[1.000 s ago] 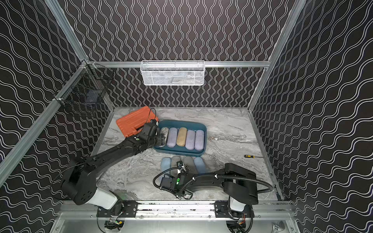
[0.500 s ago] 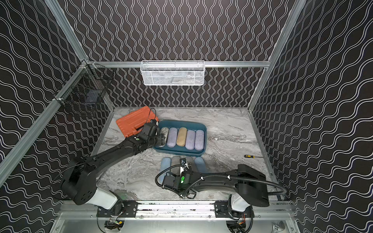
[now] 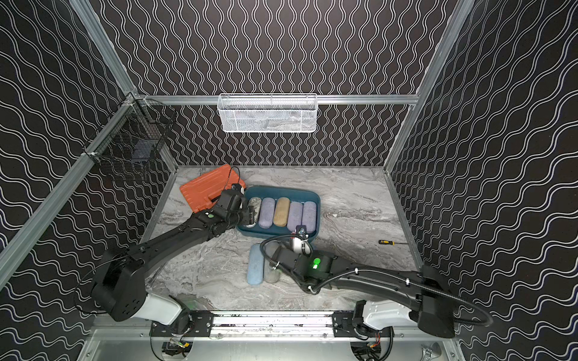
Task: Put the glasses cases into the storage boxes
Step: Pick up the glasses case, then place the glasses case in the storage box.
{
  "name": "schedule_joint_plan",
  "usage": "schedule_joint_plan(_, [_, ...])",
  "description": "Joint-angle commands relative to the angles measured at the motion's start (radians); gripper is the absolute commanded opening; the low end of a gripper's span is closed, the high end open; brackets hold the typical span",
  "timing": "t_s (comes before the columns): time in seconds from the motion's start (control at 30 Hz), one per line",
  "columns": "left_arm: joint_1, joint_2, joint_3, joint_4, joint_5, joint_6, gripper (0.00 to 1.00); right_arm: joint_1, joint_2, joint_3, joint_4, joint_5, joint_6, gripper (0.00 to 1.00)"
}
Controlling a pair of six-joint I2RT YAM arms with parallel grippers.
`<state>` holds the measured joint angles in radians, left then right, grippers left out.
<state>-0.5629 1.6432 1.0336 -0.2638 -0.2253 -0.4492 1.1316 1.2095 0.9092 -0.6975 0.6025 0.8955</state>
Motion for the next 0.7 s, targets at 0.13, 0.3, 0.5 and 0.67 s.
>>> schedule_joint_plan(0.13, [0.001,-0.015,0.009,0.002,-0.006,-0.010,0.77,-0.241,0.003,0.030,0.245,-0.125,-0.326,0.60])
schedule_joint_plan(0.3, [0.002,-0.014,0.011,-0.002,-0.002,-0.013,0.77,-0.388,0.090,0.081,0.333,-0.202,-0.434,0.60])
schedule_joint_plan(0.5, [0.002,-0.013,0.010,-0.008,0.003,-0.010,0.77,-0.530,0.200,0.166,0.425,-0.300,-0.492,0.61])
schedule_joint_plan(0.67, [0.004,-0.003,0.011,-0.002,0.007,-0.010,0.77,-0.603,0.291,0.209,0.446,-0.355,-0.527,0.61])
